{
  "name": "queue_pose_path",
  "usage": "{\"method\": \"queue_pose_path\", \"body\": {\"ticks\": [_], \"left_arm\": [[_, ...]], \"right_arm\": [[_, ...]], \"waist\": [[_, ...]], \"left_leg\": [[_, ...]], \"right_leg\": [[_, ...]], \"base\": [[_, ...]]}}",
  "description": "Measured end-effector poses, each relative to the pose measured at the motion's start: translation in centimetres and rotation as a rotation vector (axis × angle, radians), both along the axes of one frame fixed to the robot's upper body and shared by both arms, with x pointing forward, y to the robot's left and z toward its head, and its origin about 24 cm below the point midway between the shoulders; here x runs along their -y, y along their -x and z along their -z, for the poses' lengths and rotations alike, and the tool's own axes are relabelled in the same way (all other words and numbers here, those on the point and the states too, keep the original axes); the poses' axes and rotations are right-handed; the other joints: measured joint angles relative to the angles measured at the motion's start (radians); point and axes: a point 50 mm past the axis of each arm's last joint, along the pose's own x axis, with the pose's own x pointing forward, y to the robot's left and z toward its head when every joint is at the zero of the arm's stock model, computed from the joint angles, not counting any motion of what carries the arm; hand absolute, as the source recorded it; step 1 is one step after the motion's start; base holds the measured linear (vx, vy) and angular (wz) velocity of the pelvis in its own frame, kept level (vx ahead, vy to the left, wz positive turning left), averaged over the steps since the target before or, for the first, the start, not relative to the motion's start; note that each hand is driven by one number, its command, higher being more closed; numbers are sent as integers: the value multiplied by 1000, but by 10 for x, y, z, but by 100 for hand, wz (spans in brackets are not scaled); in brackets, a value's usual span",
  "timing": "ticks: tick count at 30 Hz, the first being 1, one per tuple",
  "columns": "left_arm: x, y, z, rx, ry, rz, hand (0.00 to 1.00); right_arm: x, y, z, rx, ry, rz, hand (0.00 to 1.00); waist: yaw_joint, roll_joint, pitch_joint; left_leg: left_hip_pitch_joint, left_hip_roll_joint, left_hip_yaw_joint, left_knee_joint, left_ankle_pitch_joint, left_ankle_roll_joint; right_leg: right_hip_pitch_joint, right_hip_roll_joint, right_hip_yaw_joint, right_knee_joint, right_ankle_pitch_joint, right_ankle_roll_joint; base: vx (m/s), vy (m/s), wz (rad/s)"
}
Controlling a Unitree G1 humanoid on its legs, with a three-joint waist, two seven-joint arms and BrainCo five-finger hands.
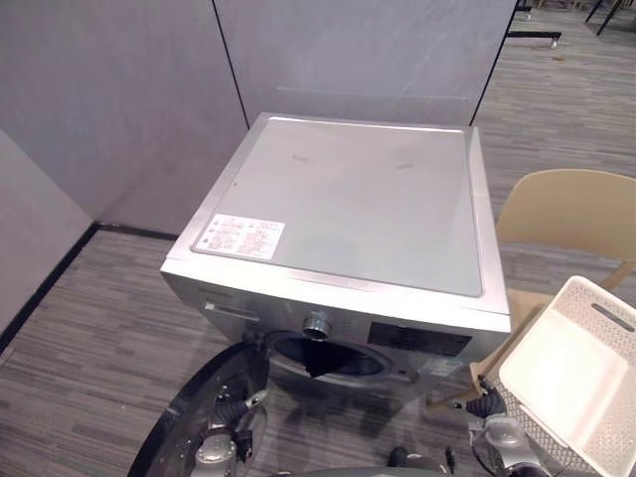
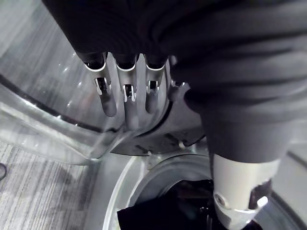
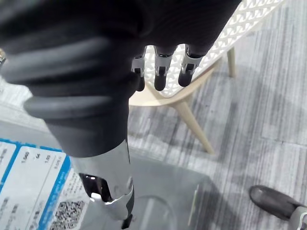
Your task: Pick up the laundry basket with both hands and put the clothes into the washing machine.
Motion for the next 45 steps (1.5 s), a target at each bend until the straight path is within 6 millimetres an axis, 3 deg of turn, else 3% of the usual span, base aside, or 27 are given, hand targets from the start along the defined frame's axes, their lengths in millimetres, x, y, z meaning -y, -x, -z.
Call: {"method": "queue_pose_path", "body": {"ticks": [2,4,6,8,9,10,11,12,13,14,15,16,19,21,24,27,31,35,41,43,44,45], "left_arm": [[-5,0,-1,-4,-18,19,0],[-8,-14,-6,33,-33,40,0],[-10,-20,-10,54,-41,42,0],[-15,-21,-11,65,-48,18,0],[-19,-16,-10,44,-63,-5,0],[-12,-12,-5,21,-40,-22,0],[-7,-11,-4,17,-24,-24,0],[2,-8,-1,6,4,-28,0],[10,-5,2,-2,28,-34,0],[12,-6,2,-3,33,-33,0],[16,-4,3,-8,36,-20,0],[17,-5,3,-7,40,-18,0],[19,-7,2,4,45,-18,0],[21,-10,0,17,48,-20,0],[20,-21,-4,47,37,-13,0],[13,-22,-6,49,8,-19,0],[9,-2,1,0,-3,-32,0],[2,-6,-4,21,-29,-31,0],[-39,-57,-67,337,-212,-23,0],[-60,-73,-93,439,-282,-41,0],[-84,-82,-120,519,-369,-46,0],[-91,-84,-127,532,-402,-38,0]], "right_arm": [[-8,-3,2,-10,-11,-14,0],[-14,-3,5,-20,-27,-20,0],[-16,4,9,-51,-33,-12,0],[-18,8,11,-69,-40,-8,0],[-16,3,9,-57,-34,-10,0],[-7,-4,3,-35,-3,-9,0],[-2,-6,1,-25,15,-3,0],[5,-4,-2,-20,37,15,0],[10,-2,-2,-24,57,31,0],[11,0,-2,-29,60,36,0],[10,0,-2,-26,54,44,0],[6,-3,-2,2,35,67,0],[-5,-7,-1,17,4,77,0],[-25,-16,-1,55,-24,64,0],[-46,-22,0,85,-94,80,0],[-65,-24,3,84,-152,82,0],[-61,-22,4,78,-141,85,0],[-60,-17,6,64,-139,93,0],[-51,-14,7,50,-123,107,0],[-31,-9,2,58,-73,116,0],[-3,-5,-8,89,-32,109,0],[5,-1,-10,93,-15,115,0]], "waist": [[0,-16,17],[-4,-18,42],[-9,-9,62],[-2,-37,72],[-2,-55,75],[1,-13,89],[-1,5,90],[-2,21,92],[0,49,96],[-3,42,104],[4,44,105],[-3,28,109],[-4,12,109],[-5,19,104],[-8,45,78],[-3,13,70],[-2,20,56],[-1,15,49],[-1,-2,40],[0,-3,39],[-1,-4,39],[-1,-5,39]], "left_leg": [[-24,-4,3,23,0,0],[-81,2,-28,69,0,1],[-115,7,-69,102,-6,10],[-157,-11,-126,147,-2,2],[-183,-18,-169,152,11,-19],[-220,-1,-211,114,54,-32],[-230,2,-231,78,86,-30],[-239,-3,-251,5,157,7],[-243,-4,-236,-74,274,27],[-237,-5,-227,-130,341,2],[-243,-7,-200,-101,327,11],[-270,-41,-185,43,228,32],[-247,-74,-141,240,82,48],[-133,-70,-82,206,16,43],[-21,-59,-60,-102,33,43],[-38,-82,-104,-100,59,61],[-23,-111,-101,-107,66,70],[-14,-112,-101,-129,79,62],[1,-95,-112,-176,110,43],[5,-90,-110,-177,110,43],[7,-87,-109,-180,110,43],[9,-87,-107,-183,110,43]], "right_leg": [[-29,-12,20,32,4,1],[-93,-12,133,125,1,4],[-130,-28,212,267,-80,8],[-131,-36,285,350,-169,50],[-117,-33,286,326,-227,49],[-109,-11,237,292,-239,26],[-116,-4,211,283,-238,24],[-144,-5,165,290,-235,13],[-145,-3,106,294,-228,-17],[-149,-13,86,277,-215,-35],[-148,-15,37,236,-178,-70],[-137,-34,3,198,-149,-85],[-118,-50,-57,127,-91,-96],[-93,-33,-109,59,-46,-91],[-67,14,-186,-37,12,-62],[-23,25,-185,-131,85,-58],[24,28,-134,-212,138,-43],[37,45,-125,-264,169,-53],[57,84,-136,-313,186,-77],[62,91,-133,-318,186,-78],[61,95,-129,-318,186,-78],[61,97,-126,-318,186,-78]], "base": [[-127,46,-6],[-193,13,35],[-115,-88,91],[-92,-232,100],[-178,-317,93],[-253,-300,98],[-291,-295,109],[-290,-245,127],[-230,-186,131],[-240,-143,111],[-172,-105,90],[-135,-91,78],[-151,-88,73],[-177,12,67],[-159,61,79],[-117,76,63],[-53,108,4],[2,20,-8],[9,-20,3],[-6,5,-3],[-8,15,-5],[-5,19,-8]]}}
